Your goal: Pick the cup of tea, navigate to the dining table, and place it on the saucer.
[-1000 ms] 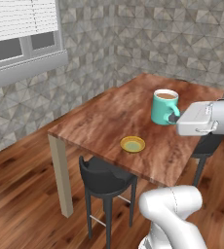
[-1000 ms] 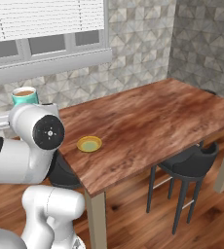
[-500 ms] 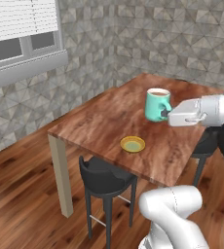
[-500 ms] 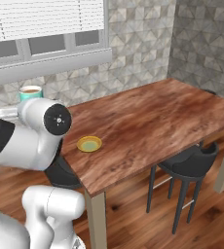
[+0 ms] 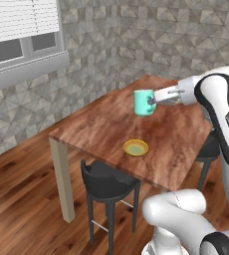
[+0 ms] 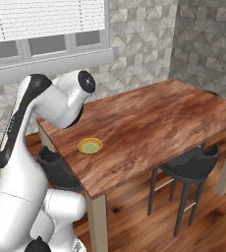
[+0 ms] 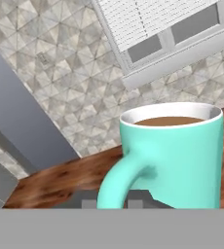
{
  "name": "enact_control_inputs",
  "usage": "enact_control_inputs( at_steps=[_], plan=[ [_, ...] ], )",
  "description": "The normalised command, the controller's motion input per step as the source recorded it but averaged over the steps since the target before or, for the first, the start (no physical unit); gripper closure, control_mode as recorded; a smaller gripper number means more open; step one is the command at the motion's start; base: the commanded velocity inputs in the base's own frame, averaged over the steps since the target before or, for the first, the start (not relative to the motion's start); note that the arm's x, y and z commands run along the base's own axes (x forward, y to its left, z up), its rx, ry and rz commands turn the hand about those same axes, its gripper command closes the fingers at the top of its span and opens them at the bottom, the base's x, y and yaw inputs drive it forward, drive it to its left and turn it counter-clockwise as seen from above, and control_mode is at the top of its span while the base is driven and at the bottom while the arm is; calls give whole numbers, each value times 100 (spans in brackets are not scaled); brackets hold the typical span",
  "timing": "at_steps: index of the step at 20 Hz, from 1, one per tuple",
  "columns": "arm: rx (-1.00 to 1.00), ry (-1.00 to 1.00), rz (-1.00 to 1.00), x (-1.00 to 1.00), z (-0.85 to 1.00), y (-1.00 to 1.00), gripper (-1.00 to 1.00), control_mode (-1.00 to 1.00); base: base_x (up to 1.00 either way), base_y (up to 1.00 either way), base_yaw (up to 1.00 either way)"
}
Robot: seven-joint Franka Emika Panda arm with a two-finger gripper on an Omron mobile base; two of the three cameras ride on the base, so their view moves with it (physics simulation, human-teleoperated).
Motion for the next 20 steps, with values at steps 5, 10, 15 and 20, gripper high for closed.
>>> enact_control_inputs(
  at_steps=[5,10,15,20],
  plan=[
    [2,-19,11,58,-15,-22,100,-100,0,0,0],
    [10,-43,13,35,-18,-37,100,-100,0,0,0],
    [5,-22,11,34,-22,-31,100,-100,0,0,0],
    [0,18,16,14,0,-34,100,-100,0,0,0]
  ],
)
